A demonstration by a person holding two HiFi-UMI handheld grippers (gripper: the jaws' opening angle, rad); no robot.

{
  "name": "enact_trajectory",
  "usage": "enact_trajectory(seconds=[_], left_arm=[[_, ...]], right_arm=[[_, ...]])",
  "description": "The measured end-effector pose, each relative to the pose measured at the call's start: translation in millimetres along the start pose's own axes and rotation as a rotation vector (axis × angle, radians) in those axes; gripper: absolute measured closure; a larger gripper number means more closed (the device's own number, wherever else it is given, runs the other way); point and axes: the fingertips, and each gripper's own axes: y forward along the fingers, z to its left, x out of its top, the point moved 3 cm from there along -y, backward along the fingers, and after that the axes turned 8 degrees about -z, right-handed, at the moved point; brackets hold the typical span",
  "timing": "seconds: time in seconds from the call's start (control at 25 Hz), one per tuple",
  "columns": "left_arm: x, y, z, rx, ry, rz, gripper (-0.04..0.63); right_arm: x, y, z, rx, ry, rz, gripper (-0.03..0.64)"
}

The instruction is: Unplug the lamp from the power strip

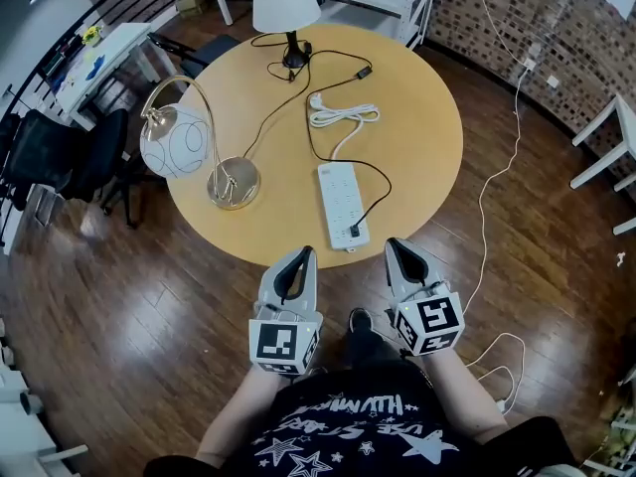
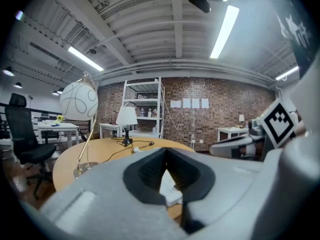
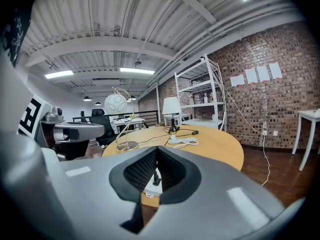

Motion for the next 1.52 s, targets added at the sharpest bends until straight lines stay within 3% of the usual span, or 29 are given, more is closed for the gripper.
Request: enact_trajectory(seconds=[0.32, 0.72, 1.04, 1.52], left_arm=[[5.5, 31.1, -5.4, 0.027, 0.015, -0.017, 0.592], [-7.8, 63.5, 4.1, 0.119, 0.057, 0.020, 0.592], [-37.9, 83.6, 16.3, 0.085, 0.099, 0.074, 0.592], [-98.9, 113.5, 25.4, -0.089, 0.067, 0.186, 0.592]], right_arm=[[9.4, 15.4, -28.5, 0.053, -0.013, -0.020, 0.609], [7.3, 47.8, -58.4, 0.120, -0.001, -0.027, 0.609], [-23.4, 63.3, -37.1, 0.165, 0.011, 0.032, 0.607], [-62.4, 68.2, -28.0, 0.054, 0.017, 0.147, 0.607]])
